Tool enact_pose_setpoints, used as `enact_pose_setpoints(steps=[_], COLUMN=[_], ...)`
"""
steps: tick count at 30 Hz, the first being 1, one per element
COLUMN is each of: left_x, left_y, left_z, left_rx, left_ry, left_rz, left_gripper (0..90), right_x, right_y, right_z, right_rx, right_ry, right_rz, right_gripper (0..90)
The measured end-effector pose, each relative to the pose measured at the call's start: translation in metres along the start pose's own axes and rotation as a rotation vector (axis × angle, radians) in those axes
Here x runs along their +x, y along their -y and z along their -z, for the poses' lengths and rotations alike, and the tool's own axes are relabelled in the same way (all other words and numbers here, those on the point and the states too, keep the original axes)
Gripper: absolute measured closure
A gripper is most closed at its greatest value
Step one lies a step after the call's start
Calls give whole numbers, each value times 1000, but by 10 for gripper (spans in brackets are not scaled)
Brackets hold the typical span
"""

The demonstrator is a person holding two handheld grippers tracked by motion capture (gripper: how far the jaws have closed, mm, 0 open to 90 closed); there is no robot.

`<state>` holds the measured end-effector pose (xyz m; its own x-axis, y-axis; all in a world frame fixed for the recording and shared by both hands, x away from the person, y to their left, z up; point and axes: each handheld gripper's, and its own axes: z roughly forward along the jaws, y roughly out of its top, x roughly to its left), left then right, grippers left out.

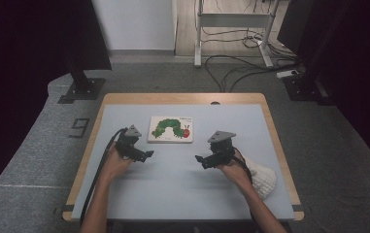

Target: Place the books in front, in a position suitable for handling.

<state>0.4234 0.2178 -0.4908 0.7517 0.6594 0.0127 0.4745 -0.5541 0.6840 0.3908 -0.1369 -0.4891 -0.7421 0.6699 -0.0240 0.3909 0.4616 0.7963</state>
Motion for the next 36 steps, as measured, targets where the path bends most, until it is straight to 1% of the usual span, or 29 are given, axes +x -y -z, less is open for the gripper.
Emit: enact_pose_setpoints(steps=[3, 7, 9, 12, 16, 20, 23, 26, 28, 31, 33, 36], left_x=[1, 3, 4, 5, 6, 7, 7, 6, 6, 6, 6, 6], left_y=[-5, -7, -6, -4, -3, -2, -1, 0, 1, 1, 1, 2], left_z=[-4, -11, -15, -21, -26, -30, -34, -39, -41, -44, -46, -49], left_rx=[4, -7, -3, 9, 0, -4, 3, 15, 15, 9, 5, 9], left_ry=[3, 18, 24, 31, 41, 38, 41, 37, 34, 41, 46, 55], left_rz=[-9, 3, 8, 11, 15, 19, 33, 25, 20, 28, 31, 42], left_gripper=[0, 0, 0, 0, 0, 0, 0, 0, 0, 0, 0, 0], right_x=[0, -1, -2, -3, -3, -4, -5, -6, -6, -7, -7, -7], right_y=[-5, -9, -10, -11, -11, -12, -12, -11, -12, -15, -16, -18], right_z=[-7, -21, -28, -40, -54, -66, -74, -83, -87, -90, -92, -96], right_rx=[-7, -2, -5, 6, 18, 25, 36, 46, 71, 69, 71, 97], right_ry=[-3, -14, -26, -30, -43, -49, -61, -73, -71, -76, -83, -87], right_rz=[-2, 2, -3, 1, 9, 12, 7, 9, 7, 6, -3, -3], right_gripper=[0, 0, 0, 0, 0, 0, 0, 0, 8, 8, 9, 13])
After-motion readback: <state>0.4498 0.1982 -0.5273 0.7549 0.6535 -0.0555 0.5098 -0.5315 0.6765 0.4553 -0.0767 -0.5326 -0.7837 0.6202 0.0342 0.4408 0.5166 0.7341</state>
